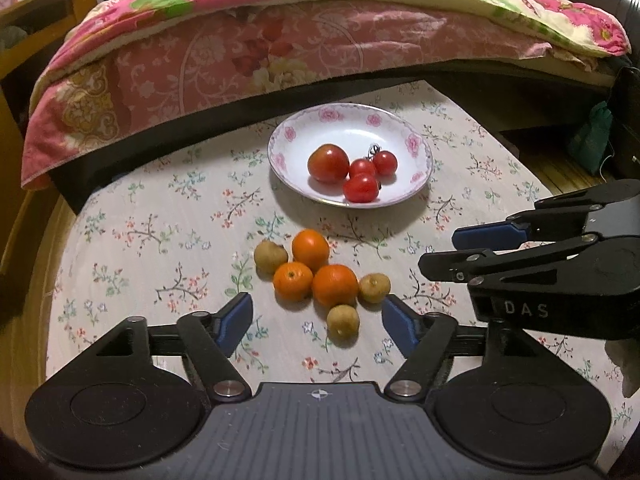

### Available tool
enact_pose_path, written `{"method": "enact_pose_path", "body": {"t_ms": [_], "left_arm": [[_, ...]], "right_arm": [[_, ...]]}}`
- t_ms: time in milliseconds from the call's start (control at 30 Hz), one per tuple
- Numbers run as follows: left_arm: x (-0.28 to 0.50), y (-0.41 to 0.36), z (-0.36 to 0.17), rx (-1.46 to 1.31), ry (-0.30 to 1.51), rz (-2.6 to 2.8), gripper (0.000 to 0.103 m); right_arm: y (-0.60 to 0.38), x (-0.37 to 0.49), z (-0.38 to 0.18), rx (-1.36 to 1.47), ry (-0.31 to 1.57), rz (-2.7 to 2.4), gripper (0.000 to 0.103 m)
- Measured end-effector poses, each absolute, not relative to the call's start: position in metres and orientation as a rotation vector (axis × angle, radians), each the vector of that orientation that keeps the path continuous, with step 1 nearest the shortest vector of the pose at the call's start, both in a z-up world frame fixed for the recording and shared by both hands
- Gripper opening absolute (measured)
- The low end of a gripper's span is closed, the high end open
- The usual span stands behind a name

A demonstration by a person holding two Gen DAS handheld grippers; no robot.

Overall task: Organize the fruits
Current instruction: 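Withdraw both open tools from the plate back over the fruit cluster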

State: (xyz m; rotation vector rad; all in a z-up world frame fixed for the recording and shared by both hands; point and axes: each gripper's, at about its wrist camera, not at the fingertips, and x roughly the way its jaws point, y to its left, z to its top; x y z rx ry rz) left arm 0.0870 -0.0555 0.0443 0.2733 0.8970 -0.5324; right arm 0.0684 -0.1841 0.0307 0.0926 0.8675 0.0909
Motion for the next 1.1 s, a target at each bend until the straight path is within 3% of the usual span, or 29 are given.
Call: {"method": "enact_pose_path", "body": {"t_ms": [567,1100], "left_arm": [[0.082,-0.055,0.024,0.317,0.949,-0.482,0.089],[0.082,-0.040,0.004,0.330,1.017,-0.494,0.090]], "right_arm": [[-0.176,0.078,0.012,0.061,0.925,0.115,0.032],[-0.166,0.098,-0.014,-0.017,0.950,0.222,0.032]]}}
